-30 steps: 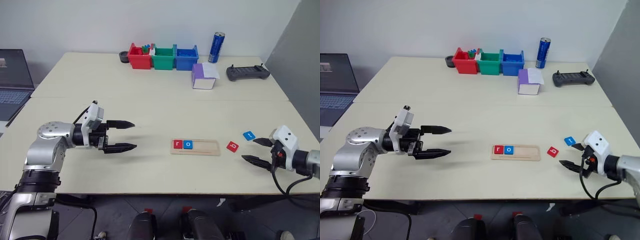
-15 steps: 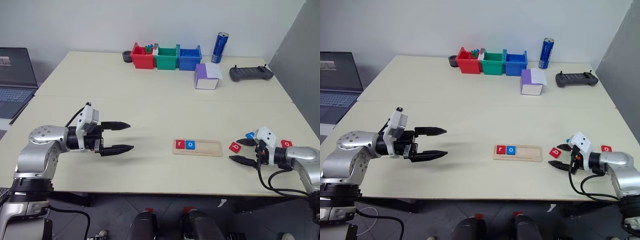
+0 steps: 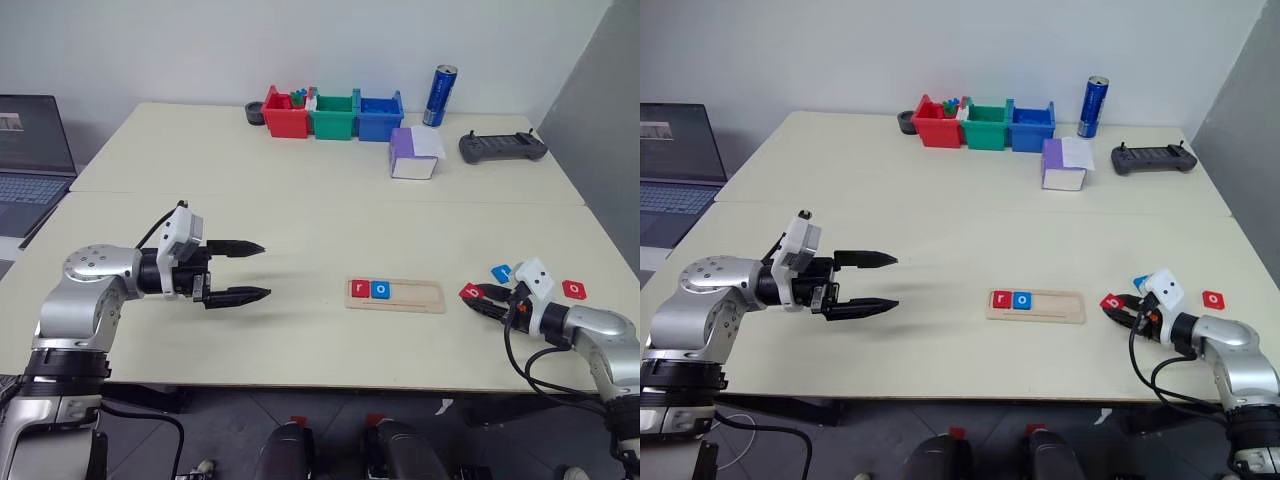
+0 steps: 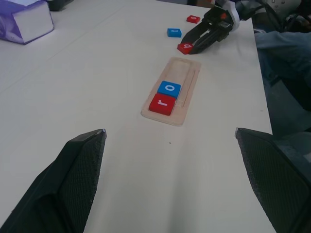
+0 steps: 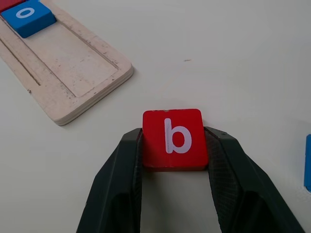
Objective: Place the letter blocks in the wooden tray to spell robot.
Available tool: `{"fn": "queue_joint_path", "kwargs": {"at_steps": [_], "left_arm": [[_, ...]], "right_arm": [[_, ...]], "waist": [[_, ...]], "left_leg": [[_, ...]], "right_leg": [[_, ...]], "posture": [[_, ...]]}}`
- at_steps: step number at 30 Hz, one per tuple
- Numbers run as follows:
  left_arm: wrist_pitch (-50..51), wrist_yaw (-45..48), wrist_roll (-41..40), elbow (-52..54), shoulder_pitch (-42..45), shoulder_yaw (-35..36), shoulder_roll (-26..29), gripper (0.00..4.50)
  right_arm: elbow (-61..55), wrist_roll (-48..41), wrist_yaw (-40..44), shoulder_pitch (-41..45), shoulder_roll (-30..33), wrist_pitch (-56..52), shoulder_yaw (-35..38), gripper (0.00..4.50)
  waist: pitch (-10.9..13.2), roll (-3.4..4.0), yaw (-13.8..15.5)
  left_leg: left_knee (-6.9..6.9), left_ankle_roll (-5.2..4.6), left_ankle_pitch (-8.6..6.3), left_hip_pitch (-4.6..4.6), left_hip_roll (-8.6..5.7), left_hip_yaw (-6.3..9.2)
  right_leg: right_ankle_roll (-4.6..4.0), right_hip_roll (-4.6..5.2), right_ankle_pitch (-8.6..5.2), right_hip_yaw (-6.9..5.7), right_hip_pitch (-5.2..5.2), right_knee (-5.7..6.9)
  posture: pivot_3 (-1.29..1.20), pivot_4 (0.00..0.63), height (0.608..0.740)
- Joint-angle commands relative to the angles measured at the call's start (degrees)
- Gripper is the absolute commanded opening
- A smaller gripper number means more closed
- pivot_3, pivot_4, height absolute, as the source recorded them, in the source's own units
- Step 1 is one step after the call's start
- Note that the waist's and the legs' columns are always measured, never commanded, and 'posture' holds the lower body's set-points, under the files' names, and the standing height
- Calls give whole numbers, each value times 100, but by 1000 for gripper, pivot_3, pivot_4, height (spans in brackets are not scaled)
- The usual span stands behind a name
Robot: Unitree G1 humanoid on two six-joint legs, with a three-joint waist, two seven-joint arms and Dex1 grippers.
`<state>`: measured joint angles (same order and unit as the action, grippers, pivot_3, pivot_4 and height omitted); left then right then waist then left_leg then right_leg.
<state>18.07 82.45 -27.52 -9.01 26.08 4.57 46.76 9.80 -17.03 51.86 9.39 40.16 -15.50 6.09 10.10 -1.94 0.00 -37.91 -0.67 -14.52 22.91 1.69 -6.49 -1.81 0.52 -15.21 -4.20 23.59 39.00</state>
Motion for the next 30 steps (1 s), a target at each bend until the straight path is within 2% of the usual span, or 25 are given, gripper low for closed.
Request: {"fn": "queue_joint_path", "kwargs": {"at_steps": [1,7,11,15,19,24,28,30], "left_arm": [[-172,88,43,-101,184,-24,-12,4500],[-368,179,141,-325,269,-101,-88,4500],[-435,203,165,-384,263,-128,-129,4500],[-500,211,214,-443,272,-152,-168,4500],[-584,219,278,-494,296,-177,-188,4500],[-592,221,278,-492,277,-150,-164,4500],[-597,195,273,-468,203,-96,-124,4500],[-588,167,262,-430,176,-81,-127,4500]], "right_arm": [[-851,-127,-698,-359,-156,-717,314,1444],[-3142,-77,-2903,-1197,-1263,-2397,896,1444],[-4206,-122,-3805,-1364,-2009,-3375,917,1444],[-4496,-1,-4381,-1141,-2524,-3877,799,1444],[-4188,189,-4570,-997,-2587,-3849,694,1444],[-4232,139,-4440,-1007,-2368,-3934,640,3099],[-4359,-72,-3806,-1042,-1638,-4018,739,4459],[-4197,-279,-3221,-996,-1103,-3818,963,4459]], "waist": [[-1,1,0],[-1,2,0],[-2,4,-14],[-3,4,-26],[-3,4,-19],[-3,5,-18],[-3,5,-17],[-3,4,-15]], "left_leg": [[0,0,0,0,-1,0],[5,23,13,2,1,3],[5,22,12,2,1,3],[6,17,9,1,2,2],[6,14,7,4,-1,2],[7,13,6,8,-2,1],[6,3,1,8,-2,1],[5,2,0,7,-2,-1]], "right_leg": [[0,0,0,1,0,0],[-3,0,-2,0,3,3],[-3,2,-2,1,5,3],[-3,2,-2,1,8,6],[-3,2,-2,0,10,4],[-3,2,-2,1,12,1],[-3,2,-2,0,11,2],[-2,1,-2,1,11,2]], "posture": [[0,150,740],[0,150,740],[0,150,740],[0,150,740],[0,150,740],[0,150,740],[0,150,740],[0,150,740]]}}
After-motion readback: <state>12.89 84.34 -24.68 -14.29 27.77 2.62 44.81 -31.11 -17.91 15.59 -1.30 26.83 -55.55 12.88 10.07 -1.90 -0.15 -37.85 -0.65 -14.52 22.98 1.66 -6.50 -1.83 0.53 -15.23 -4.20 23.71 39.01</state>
